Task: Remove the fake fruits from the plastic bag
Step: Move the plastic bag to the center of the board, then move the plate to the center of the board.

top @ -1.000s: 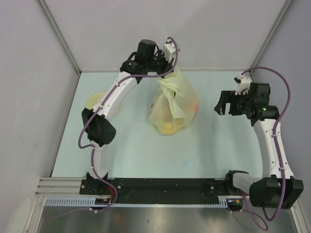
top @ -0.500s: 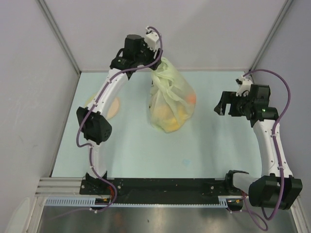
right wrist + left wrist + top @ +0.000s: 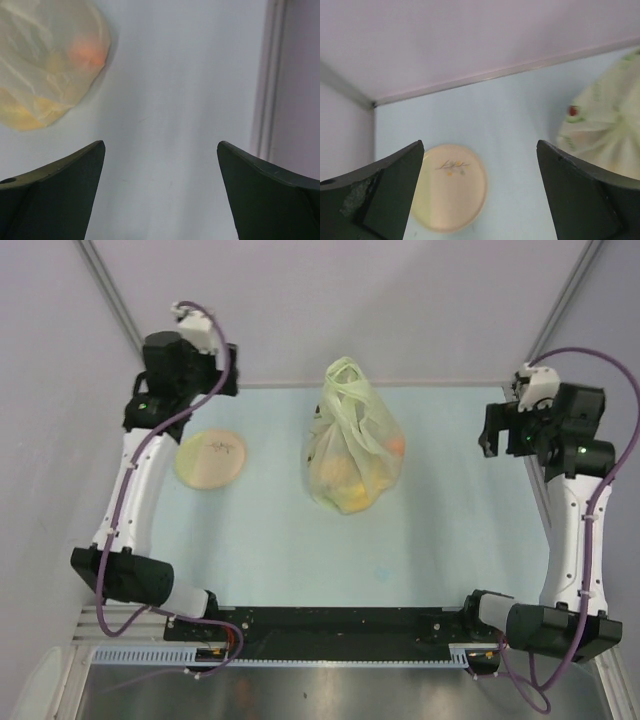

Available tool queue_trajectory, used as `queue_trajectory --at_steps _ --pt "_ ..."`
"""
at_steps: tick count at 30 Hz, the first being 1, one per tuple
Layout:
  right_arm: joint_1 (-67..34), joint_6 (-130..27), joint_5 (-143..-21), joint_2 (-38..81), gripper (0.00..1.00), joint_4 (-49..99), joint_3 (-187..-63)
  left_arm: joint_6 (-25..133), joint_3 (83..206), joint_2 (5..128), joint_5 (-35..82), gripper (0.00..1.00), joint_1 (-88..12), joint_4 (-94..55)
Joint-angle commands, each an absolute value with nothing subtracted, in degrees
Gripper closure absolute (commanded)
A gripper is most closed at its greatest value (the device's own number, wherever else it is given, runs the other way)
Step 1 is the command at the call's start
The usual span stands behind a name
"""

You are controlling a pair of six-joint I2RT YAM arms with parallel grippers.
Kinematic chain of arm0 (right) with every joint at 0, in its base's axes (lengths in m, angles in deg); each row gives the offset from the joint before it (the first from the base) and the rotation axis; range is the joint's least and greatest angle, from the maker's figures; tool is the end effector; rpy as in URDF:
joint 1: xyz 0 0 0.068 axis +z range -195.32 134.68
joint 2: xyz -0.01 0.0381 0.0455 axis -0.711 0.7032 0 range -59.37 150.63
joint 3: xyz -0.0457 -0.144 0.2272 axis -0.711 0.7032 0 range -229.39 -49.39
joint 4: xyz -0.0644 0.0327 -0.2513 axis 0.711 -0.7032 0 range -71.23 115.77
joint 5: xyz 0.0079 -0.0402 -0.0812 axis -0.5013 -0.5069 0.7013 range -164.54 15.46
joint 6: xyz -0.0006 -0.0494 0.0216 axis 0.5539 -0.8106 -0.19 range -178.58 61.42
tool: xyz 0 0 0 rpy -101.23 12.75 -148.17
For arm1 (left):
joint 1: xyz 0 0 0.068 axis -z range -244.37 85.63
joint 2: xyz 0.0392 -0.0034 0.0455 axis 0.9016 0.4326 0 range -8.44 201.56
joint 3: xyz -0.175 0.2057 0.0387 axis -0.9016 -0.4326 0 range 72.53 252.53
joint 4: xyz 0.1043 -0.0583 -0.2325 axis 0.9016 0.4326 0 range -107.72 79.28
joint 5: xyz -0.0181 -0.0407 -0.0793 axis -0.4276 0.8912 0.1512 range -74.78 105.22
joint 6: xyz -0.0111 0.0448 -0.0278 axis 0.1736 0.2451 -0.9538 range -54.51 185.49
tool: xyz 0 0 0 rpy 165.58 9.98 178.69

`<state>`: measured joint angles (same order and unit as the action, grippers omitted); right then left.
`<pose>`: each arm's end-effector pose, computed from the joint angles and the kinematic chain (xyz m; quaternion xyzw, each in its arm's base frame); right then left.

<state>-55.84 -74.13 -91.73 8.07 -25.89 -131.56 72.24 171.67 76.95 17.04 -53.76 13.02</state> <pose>0.2250 -0.0310 0.4127 -0.1055 0.8809 0.0305 0.4605 0.3214 -0.0613 0.4612 0.1306 0.7931 -0.0327 0.5940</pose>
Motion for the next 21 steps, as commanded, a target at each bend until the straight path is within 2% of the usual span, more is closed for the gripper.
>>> queue_trajectory --at_steps 1,5,9,13,17,20,21 --pt "-62.6 -77.9 -93.3 12.1 0.0 -32.8 -144.3 65.9 164.0 76.6 10.8 0.0 -66.1 17.3" --pt "-66.4 -75.9 -98.3 19.0 0.0 -40.7 -155.5 63.7 153.1 73.0 9.6 0.0 -75.2 13.1" --pt "-66.6 -74.2 -99.4 20.5 0.0 -39.9 -154.2 65.4 141.8 69.1 9.0 0.0 -79.5 8.9" --pt "-65.7 -70.2 -99.7 19.2 0.0 -37.5 -151.3 65.4 137.8 68.5 11.8 0.0 -84.8 8.1" --pt "-60.8 -67.7 -94.1 15.6 0.0 -33.1 -145.6 62.2 137.5 70.4 16.3 0.01 -88.9 9.8" --pt "-53.7 -67.5 -90.3 12.0 0.0 -29.7 -139.7 60.8 136.3 72.2 15.9 0.01 -89.4 7.9" --pt "-48.6 -67.3 -89.1 11.7 0.0 -29.3 -138.9 60.1 136.1 73.6 16.3 0.01 -89.4 6.8"
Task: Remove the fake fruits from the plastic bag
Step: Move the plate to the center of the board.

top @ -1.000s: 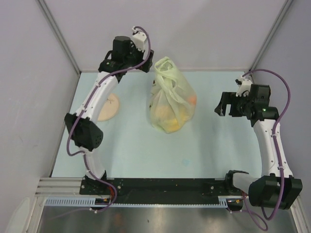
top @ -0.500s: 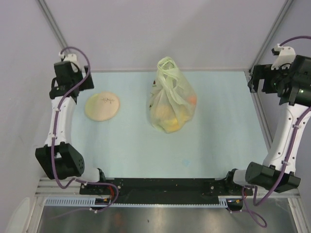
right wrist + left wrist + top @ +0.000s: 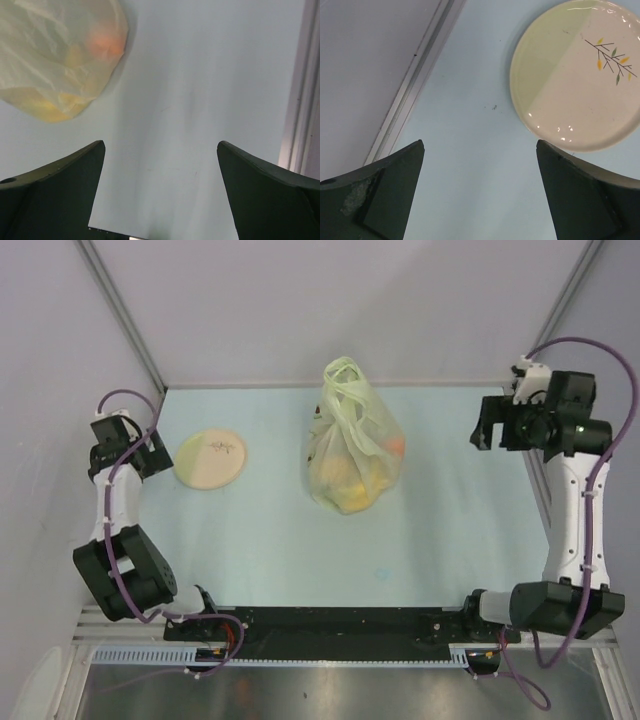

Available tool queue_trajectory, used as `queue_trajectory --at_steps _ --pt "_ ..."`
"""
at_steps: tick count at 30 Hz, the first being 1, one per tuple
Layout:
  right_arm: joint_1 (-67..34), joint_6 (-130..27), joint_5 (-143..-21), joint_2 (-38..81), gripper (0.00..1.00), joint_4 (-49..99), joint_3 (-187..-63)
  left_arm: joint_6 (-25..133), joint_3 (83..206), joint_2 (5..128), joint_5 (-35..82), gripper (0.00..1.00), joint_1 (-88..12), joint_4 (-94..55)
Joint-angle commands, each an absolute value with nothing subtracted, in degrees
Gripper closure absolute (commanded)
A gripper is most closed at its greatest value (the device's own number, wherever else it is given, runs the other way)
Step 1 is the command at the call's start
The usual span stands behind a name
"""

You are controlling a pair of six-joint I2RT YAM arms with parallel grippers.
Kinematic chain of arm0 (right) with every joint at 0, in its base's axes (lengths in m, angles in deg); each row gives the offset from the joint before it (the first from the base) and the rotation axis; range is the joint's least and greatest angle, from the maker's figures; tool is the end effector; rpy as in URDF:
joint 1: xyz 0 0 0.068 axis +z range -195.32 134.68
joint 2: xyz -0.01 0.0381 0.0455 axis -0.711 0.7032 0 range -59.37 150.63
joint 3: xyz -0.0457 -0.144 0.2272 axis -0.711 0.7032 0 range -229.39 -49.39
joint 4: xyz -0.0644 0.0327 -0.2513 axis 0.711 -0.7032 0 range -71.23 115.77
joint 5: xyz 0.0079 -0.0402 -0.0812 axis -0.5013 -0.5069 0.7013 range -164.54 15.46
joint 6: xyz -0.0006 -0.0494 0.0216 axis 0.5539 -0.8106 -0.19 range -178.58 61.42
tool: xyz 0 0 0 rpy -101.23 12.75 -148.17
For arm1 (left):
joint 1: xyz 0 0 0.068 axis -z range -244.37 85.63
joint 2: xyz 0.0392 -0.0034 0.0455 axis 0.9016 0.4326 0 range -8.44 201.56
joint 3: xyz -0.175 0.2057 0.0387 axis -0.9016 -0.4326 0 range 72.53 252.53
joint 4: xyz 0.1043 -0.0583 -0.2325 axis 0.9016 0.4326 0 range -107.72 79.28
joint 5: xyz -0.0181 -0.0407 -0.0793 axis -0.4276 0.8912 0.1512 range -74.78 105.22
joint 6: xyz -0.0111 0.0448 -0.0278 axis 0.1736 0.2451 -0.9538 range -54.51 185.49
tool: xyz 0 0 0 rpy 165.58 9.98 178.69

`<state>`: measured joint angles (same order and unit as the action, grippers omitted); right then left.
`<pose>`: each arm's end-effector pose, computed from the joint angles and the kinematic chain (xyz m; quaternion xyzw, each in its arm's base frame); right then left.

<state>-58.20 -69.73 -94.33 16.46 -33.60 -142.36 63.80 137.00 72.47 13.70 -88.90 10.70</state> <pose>0.2479 -0.0443 0.4268 -0.0560 0.9017 0.0705 0.4228 0.2797 0.1287 0.2851 -0.2144 0.8982 0.0880 0.3736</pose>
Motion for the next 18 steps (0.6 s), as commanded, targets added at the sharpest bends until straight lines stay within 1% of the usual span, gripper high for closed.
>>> queue_trajectory --at_steps 1,5,8,11,12,14,15,17,18 --pt "-46.8 -66.1 -88.3 11.6 0.0 -28.8 -138.1 59.8 136.1 74.3 16.6 0.02 -89.5 6.4" --pt "-45.5 -61.0 -91.2 13.0 0.0 -27.5 -137.1 57.6 137.4 78.9 19.9 0.03 -89.6 5.5" --pt "-45.5 -60.8 -91.5 14.6 0.0 -27.3 -137.0 56.3 138.6 83.1 21.0 0.05 -89.6 4.9" --pt "-44.0 -61.2 -90.7 15.4 0.0 -27.0 -137.4 55.0 140.5 87.2 21.3 0.12 -89.3 4.9" --pt "-43.9 -61.3 -90.6 15.8 0.01 -26.8 -137.5 55.1 140.9 87.8 22.7 0.26 -89.2 4.5" --pt "-43.7 -60.8 -90.5 16.1 0.01 -26.4 -137.6 55.5 142.2 88.9 24.1 0.42 -88.5 4.6" --pt "-43.6 -60.7 -90.7 16.3 0.01 -26.4 -137.6 55.8 142.8 89.1 24.7 0.62 -88.1 4.9" --pt "-43.6 -60.5 -91.4 16.2 0.02 -26.0 -137.2 56.7 143.7 89.1 26.0 0.83 -86.4 5.4" --pt "-43.6 -60.5 -91.4 16.1 0.02 -25.5 -136.6 57.1 143.9 88.9 25.9 0.96 -85.7 5.5"
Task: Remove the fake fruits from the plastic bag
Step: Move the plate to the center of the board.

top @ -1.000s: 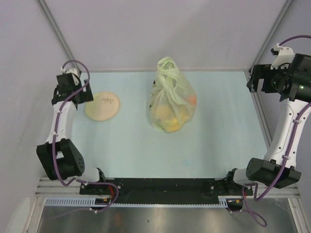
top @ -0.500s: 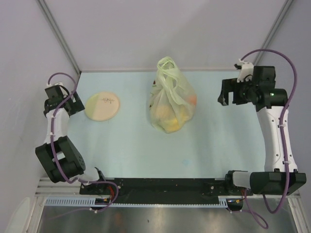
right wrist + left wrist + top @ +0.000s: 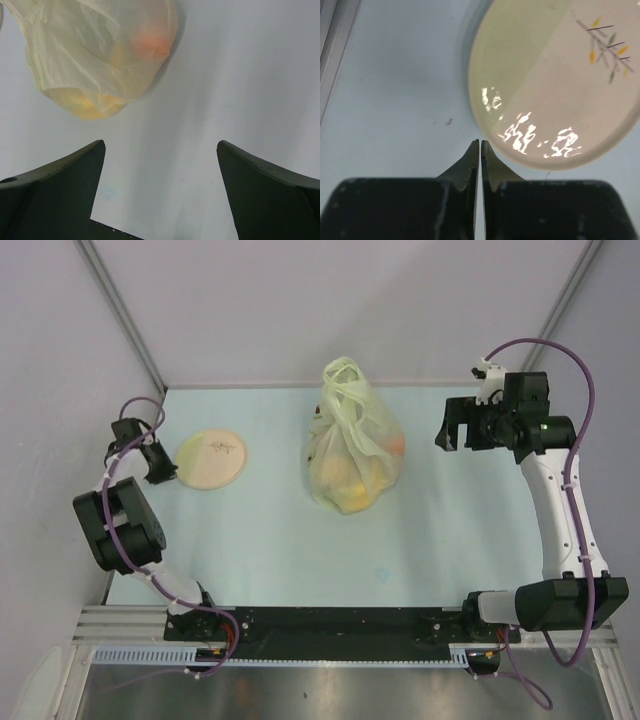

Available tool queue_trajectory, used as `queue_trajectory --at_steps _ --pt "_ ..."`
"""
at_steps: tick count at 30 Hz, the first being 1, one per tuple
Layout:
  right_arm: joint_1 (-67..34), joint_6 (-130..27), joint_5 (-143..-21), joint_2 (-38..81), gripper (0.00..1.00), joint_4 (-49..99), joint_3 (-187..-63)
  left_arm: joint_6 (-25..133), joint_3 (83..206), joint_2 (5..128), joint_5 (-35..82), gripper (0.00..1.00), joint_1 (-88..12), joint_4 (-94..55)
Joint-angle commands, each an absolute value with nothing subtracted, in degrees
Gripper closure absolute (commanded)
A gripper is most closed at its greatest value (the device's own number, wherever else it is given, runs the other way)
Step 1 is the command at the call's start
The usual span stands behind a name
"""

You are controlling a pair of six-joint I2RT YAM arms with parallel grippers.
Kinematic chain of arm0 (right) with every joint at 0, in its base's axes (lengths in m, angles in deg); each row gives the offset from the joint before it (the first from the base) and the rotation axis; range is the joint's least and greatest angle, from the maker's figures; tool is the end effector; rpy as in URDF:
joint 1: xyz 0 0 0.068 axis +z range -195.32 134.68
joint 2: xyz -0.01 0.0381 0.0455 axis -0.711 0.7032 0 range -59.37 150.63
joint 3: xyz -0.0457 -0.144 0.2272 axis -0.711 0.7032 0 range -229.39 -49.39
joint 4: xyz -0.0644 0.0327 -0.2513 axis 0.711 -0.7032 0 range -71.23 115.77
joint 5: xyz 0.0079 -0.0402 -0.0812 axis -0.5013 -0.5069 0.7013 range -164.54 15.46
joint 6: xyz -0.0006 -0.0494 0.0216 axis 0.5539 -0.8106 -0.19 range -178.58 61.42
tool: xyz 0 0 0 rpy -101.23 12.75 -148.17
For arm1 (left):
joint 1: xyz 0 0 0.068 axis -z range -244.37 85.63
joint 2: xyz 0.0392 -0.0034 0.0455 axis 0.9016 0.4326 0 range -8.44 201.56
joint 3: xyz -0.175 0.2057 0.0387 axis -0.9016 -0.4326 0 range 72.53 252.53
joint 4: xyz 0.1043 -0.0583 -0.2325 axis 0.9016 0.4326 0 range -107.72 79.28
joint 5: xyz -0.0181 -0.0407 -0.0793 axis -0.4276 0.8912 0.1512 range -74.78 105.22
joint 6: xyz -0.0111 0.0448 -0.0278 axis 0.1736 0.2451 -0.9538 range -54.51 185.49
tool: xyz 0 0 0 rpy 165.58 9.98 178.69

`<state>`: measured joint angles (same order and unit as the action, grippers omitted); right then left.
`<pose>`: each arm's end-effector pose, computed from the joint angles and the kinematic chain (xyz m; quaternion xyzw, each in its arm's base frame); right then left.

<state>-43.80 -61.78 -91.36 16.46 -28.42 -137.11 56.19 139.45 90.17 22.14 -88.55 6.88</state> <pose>0.2625 0.0173 0.4059 -0.0963 0.9016 0.1278 0.4019 0.3303 0.1436 0.2060 -0.2584 0.9199 -0.0198 0.2944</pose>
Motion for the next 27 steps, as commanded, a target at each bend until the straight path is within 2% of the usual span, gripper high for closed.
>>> queue_trajectory --at_steps 1,10,19,27 --pt "-43.6 -60.7 -91.2 15.9 0.02 -25.2 -136.2 57.6 143.9 88.9 24.9 1.0 -83.9 5.2" --pt "-42.3 -64.6 -87.6 17.9 0.02 -23.3 -135.6 57.2 152.8 100.2 25.3 1.0 -76.2 14.6" --pt "-41.5 -65.3 -87.6 19.7 0.02 -21.5 -135.6 59.4 151.4 103.2 24.0 1.0 -67.3 13.1" --pt "-41.0 -66.0 -87.6 19.2 0.02 -21.3 -135.4 61.3 145.1 103.7 21.5 1.0 -58.1 11.4"
